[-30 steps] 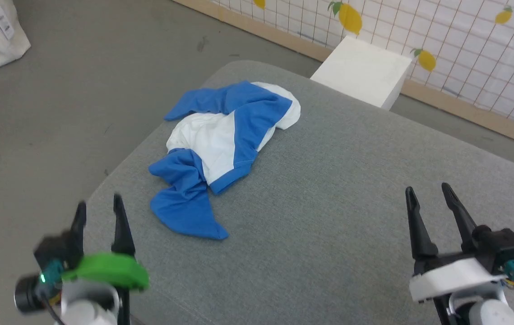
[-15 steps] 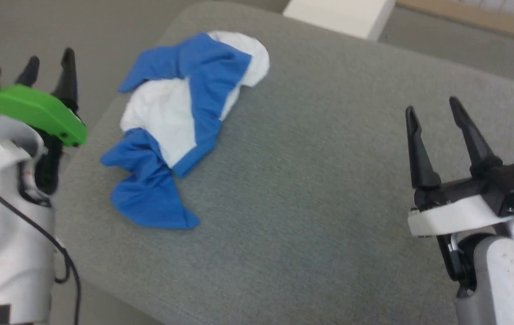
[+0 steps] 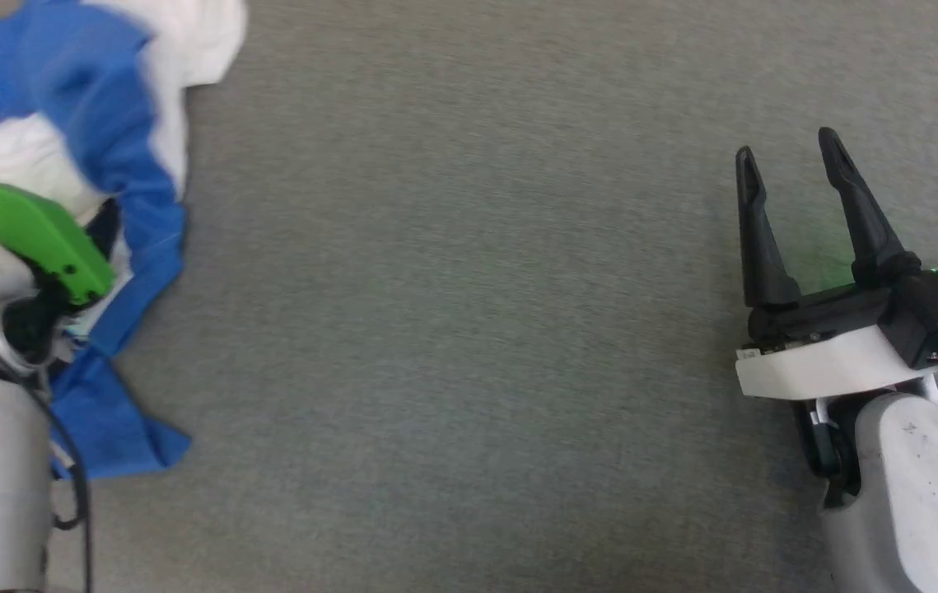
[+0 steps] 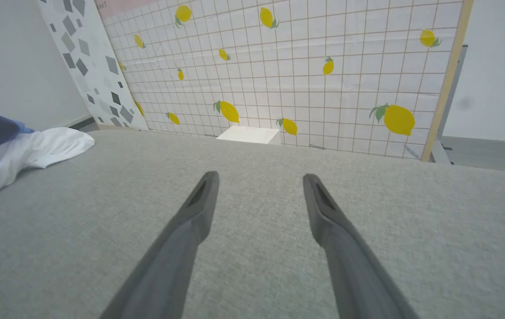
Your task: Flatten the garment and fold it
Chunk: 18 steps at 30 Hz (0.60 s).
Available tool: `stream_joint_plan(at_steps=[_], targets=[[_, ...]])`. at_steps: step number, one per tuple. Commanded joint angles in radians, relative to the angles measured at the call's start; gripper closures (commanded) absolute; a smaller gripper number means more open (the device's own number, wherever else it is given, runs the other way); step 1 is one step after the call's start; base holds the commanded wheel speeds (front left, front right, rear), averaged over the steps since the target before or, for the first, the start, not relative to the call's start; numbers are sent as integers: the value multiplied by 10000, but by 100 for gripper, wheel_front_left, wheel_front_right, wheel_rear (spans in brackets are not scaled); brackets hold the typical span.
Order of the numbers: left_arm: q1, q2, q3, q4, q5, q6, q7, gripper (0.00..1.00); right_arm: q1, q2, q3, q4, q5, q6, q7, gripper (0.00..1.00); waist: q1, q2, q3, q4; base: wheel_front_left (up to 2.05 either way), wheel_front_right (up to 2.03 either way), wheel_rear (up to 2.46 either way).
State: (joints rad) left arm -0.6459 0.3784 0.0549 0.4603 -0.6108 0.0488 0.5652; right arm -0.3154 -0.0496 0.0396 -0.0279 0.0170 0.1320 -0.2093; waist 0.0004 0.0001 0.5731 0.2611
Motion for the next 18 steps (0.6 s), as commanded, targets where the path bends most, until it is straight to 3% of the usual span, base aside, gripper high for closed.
stream_joint_plan(at_steps=[1,4,5,6,10,18], targets=[[359,40,-61,193,-201,124,460,0,-111,-6,8,115,91,-13,-117,0,-4,-1,975,-1355,0,0,0],[773,102,-291,307,-395,104,1601,1,-22,-6,-83,366,196,-13,-241,0,-4,-1,495,-1358,0,0,0],[938,141,-334,211,-501,8,1898,64,16,-6,-120,451,253,-13,-283,0,-4,-1,268,-1349,0,0,0],[1054,172,-299,106,-581,-13,2007,100,49,-6,-142,528,298,-13,-317,0,-4,-1,40,-1344,0,0,0],[1412,659,-190,-587,-204,-77,1346,100,281,-6,-232,850,521,-13,-424,0,-4,-1,-1077,-1330,0,0,0],[973,1275,52,-1686,1228,-147,-2381,100,1249,-6,-650,1387,1156,-13,-512,0,-4,-1,-3539,-1514,0,0,0]])
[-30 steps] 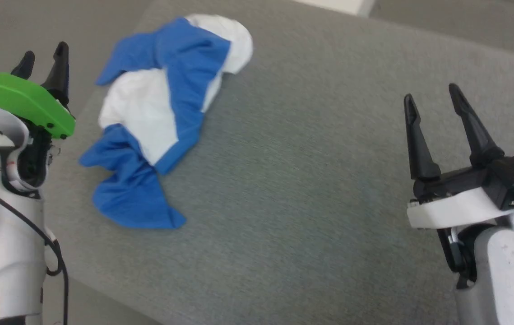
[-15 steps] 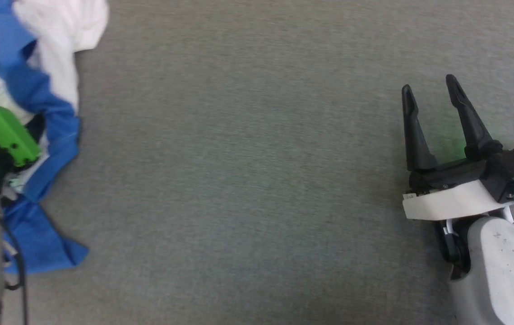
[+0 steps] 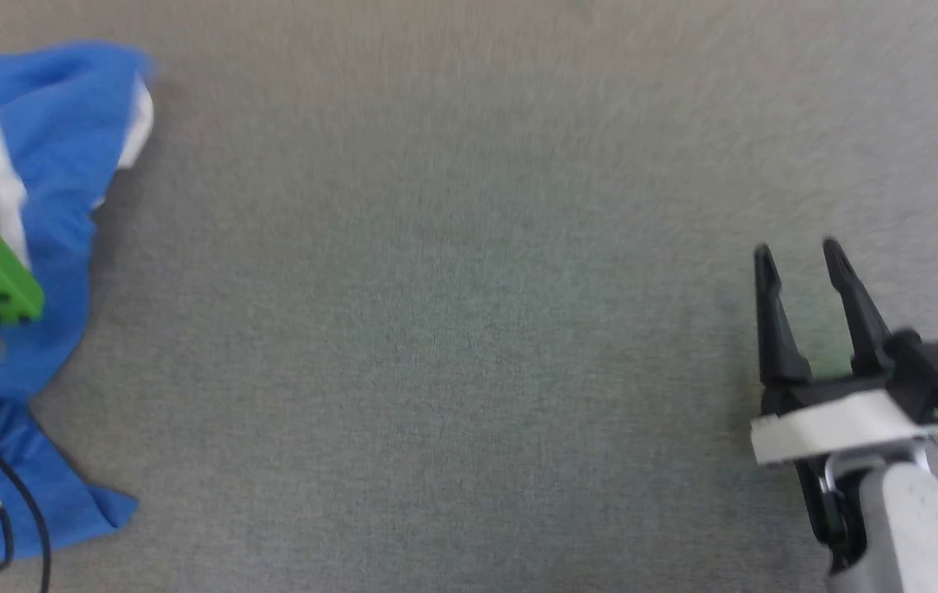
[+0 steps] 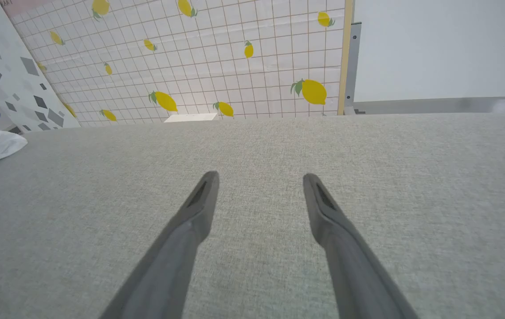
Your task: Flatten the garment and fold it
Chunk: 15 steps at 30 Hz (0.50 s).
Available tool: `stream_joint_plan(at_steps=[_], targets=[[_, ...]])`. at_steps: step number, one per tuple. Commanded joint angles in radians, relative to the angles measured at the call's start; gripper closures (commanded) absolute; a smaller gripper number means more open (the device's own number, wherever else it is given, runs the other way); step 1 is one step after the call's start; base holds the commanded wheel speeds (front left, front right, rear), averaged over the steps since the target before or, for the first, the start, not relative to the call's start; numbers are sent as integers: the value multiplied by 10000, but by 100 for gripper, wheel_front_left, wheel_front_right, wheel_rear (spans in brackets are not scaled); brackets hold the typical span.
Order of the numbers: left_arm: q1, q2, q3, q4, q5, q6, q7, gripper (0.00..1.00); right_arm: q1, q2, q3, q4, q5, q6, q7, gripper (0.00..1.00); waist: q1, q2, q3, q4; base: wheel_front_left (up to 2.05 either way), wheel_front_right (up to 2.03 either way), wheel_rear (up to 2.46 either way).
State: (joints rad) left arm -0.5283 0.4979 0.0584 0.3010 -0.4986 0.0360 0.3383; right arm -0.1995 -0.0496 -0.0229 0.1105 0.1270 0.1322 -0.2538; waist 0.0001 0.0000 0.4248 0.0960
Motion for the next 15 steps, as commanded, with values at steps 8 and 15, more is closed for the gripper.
stream_joint_plan(at_steps=[8,15], targets=[[-1853,-368,-1075,-1225,1421,-178,-2607,100,1006,-6,-290,27,340,-15,-77,0,-1,0,-3390,-413,0,0,0],[-3311,-2249,-2572,-1663,1488,-425,-3389,100,1489,-6,-287,3,346,-15,-78,0,-1,0,-3978,-1070,0,0,0]])
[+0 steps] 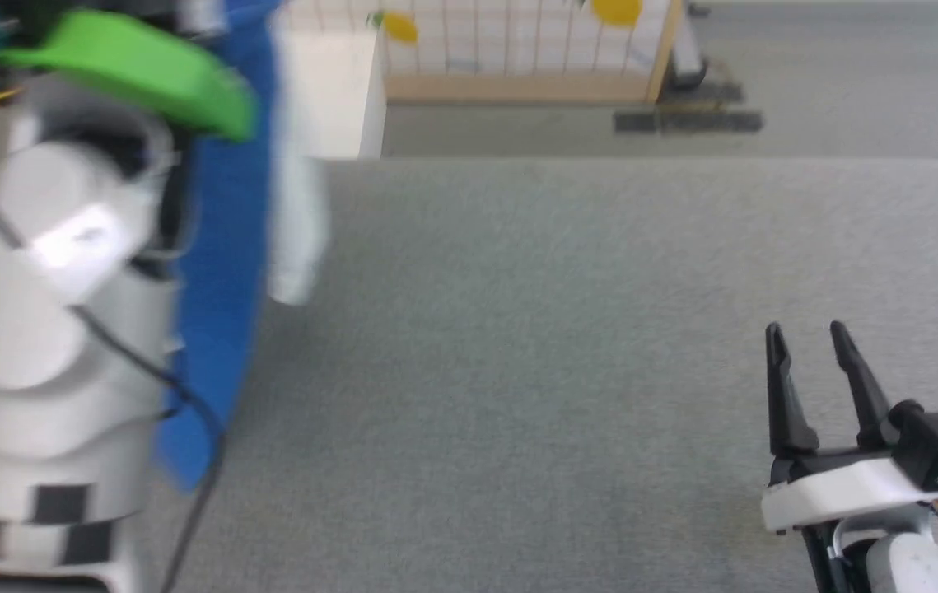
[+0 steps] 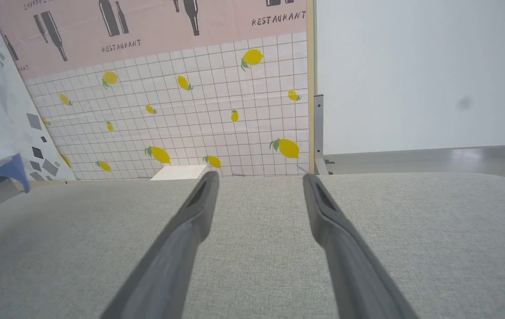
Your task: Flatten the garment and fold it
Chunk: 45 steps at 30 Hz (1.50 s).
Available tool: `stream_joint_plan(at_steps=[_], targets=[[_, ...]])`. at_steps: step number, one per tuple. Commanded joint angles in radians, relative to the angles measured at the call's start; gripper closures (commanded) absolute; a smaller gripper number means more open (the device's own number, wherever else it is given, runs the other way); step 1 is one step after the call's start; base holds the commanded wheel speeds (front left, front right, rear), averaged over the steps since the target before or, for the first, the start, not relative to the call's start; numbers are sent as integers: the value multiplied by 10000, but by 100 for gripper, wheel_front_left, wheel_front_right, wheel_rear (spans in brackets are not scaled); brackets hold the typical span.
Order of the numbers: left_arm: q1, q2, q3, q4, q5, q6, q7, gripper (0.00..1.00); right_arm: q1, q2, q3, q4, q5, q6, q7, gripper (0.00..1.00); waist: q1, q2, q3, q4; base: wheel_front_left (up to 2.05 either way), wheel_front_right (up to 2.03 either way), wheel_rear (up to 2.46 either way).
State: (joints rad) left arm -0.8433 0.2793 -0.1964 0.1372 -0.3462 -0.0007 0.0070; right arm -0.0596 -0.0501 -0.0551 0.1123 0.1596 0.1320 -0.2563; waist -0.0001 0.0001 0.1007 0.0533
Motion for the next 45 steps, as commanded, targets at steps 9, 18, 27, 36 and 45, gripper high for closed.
stream_joint_plan(at_steps=[9,18,27,36,45], targets=[[265,-2060,-2273,1148,-546,-415,34,100,310,-1,371,-66,-74,-13,-26,0,1,-1,-828,-1727,0,0,0],[3004,-2181,-4587,3790,-1130,-882,3188,100,336,-1,439,-142,-76,-13,22,0,1,-1,-433,-2191,0,0,0],[4174,-2232,-5052,3832,-2317,-1119,4165,0,344,-1,397,-147,-65,-13,13,0,1,-1,-301,-1967,0,0,0],[4647,-1374,-2953,1402,-1838,211,-200,0,250,-1,231,-346,-110,-13,21,0,1,-1,-295,-1241,0,0,0],[5259,-560,-2500,1875,-1523,688,-819,0,185,-1,253,-556,-181,-13,134,0,1,-1,-134,-931,0,0,0]])
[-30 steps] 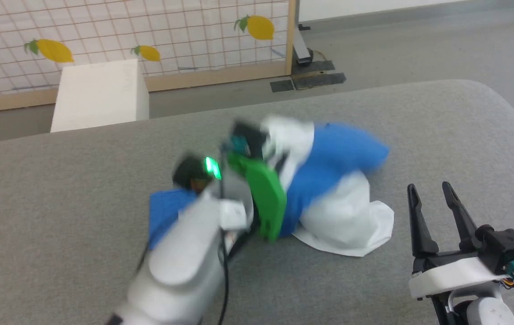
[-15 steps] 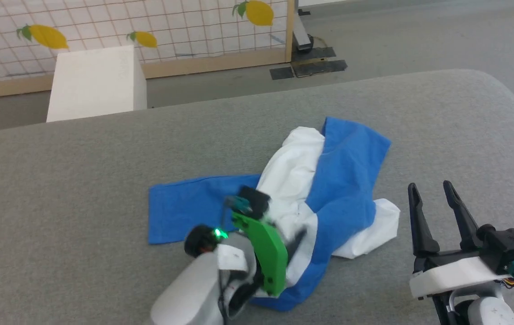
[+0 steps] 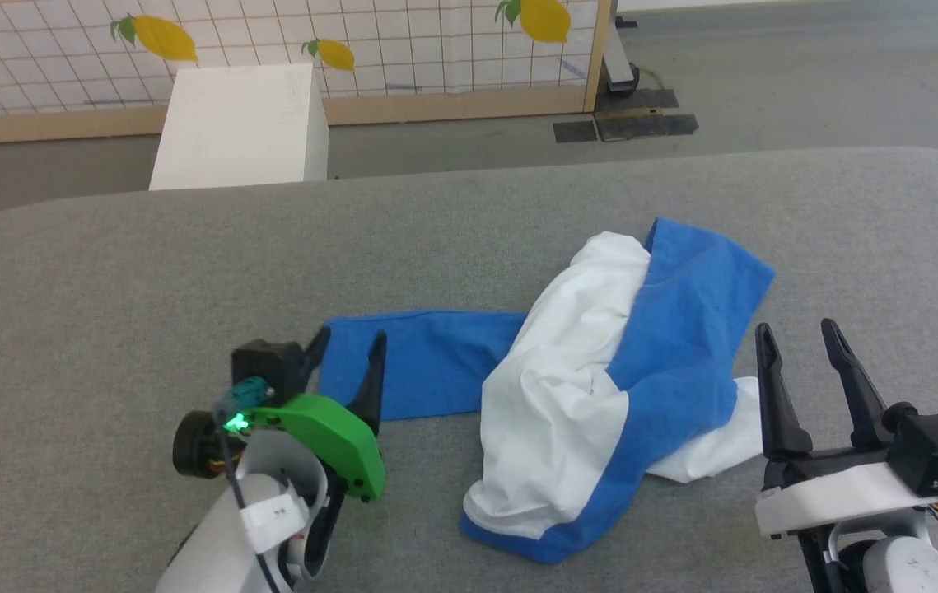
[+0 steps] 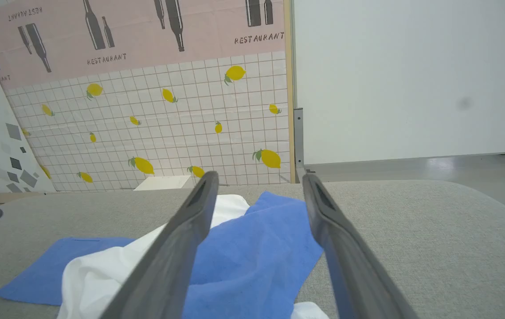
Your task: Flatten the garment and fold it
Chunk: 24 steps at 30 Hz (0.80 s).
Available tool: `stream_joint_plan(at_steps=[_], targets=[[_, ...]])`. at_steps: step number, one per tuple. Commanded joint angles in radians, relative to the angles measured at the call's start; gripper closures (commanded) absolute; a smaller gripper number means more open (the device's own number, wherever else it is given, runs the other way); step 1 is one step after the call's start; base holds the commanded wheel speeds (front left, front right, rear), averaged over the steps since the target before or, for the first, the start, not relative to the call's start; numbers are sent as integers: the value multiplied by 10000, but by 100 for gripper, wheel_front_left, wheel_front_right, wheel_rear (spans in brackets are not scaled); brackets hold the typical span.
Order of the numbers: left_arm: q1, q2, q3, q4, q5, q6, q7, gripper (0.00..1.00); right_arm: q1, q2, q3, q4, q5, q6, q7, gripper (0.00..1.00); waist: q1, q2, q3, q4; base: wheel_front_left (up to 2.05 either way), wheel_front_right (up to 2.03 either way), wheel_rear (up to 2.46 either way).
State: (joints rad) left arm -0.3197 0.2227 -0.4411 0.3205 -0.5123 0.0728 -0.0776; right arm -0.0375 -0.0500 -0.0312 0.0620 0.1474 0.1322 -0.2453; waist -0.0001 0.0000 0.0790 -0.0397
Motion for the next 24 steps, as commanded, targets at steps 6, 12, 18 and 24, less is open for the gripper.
stream_joint_plan(at_steps=[6,12,18,24], targets=[[-760,-66,-859,1437,601,-204,1234,0,-249,-3,230,-82,17,-15,40,0,1,0,514,-334,0,0,0],[-1441,-67,-1734,2529,846,-636,3366,0,-405,-3,320,19,145,-15,-19,0,1,0,852,-862,0,0,0],[-1581,158,-2170,2727,664,-911,5618,0,-460,-3,312,134,237,-15,-88,0,1,0,1015,-1213,0,0,0],[-1531,328,-1935,2035,681,-474,5296,100,-475,-3,267,194,291,-15,-128,0,1,0,1047,-1177,0,0,0]])
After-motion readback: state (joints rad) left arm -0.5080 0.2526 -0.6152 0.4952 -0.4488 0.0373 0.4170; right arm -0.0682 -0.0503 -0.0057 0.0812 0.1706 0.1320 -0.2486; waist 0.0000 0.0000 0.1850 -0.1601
